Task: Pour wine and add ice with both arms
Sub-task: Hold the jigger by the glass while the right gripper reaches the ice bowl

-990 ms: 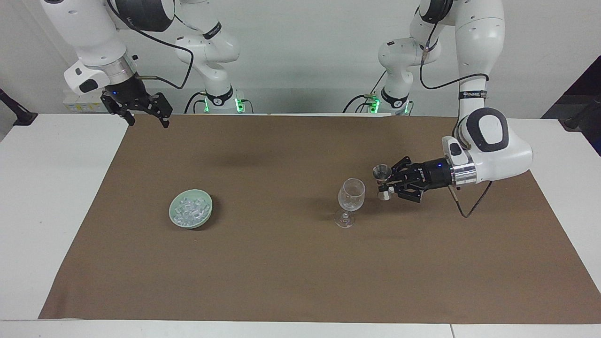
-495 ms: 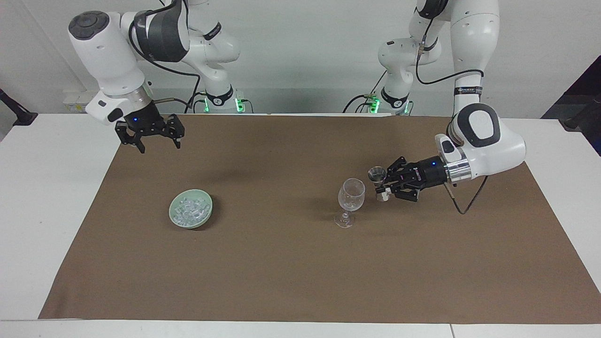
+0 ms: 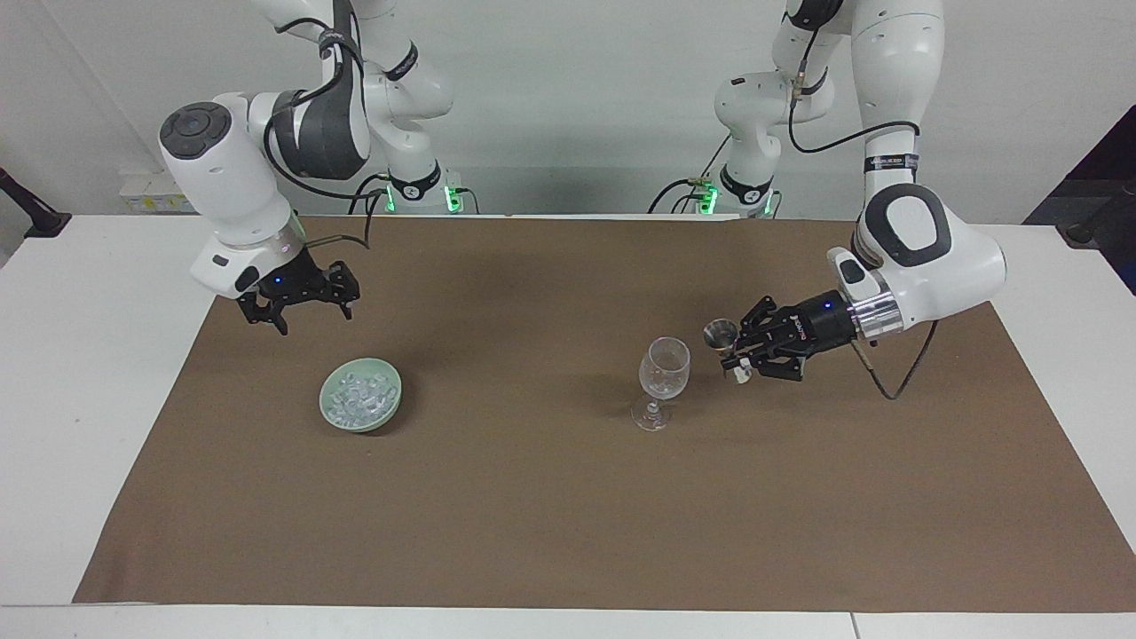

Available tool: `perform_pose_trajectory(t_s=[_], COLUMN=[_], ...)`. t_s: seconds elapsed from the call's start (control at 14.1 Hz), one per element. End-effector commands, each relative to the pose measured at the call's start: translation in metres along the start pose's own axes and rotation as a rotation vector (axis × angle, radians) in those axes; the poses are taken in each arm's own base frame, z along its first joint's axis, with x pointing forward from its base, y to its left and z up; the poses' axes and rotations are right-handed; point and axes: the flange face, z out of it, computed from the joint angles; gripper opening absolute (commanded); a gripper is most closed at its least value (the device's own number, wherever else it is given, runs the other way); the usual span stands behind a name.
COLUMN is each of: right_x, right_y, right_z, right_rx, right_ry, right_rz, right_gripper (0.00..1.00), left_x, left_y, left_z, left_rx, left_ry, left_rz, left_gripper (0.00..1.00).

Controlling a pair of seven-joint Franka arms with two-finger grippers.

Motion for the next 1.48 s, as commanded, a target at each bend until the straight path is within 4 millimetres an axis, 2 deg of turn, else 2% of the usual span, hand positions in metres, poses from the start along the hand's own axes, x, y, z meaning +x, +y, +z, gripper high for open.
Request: perform_pose_trajectory(t_s=[0.0,0.21,0.28,0.64,1.06,1.2,1.41], right_x=[-0.001,0.012,0.02,0.031,0.024,0.028,0.026], right_y=[-0.001,-0.003,-0.004,-0.004,-0.01,-0.009,-0.01], right_z=[0.016,0.044,0.05,0.087,0.12,0.134,0.14], right_rx=[0.029,0.033,0.018,0.014,0.002,-0.006,-0.002], right_ry=[0.037,0.053,0.085,0.078,0.093,0.106,0.094], right_rz=[-0.034,-0.065,-0.087,-0.131,-0.135,-0.132,-0.129], right_gripper=[1.0,1.0,1.0,1.0,1.0,0.92,0.78], left_x=[0.005,0.01,0.01,0.012,0.024,0.029,0.032], left_y=[0.009,0.01,0.009,0.007,0.01,0.009,0.008], left_z=[0.0,0.01,0.008,0.005,0.013,0.015,0.014], left_rx=[0.008,0.007,0.017,0.017,0.005,0.007,-0.005], left_ry=[-0.047,-0.068,-0.083,-0.138,-0.162,-0.187,-0.237], left_rz=[-0.034,-0.019,-0.02,-0.023,-0.039,-0.042,-0.017], left_gripper=[0.06,0.06,0.06,0.06,0.05,0.05,0.04])
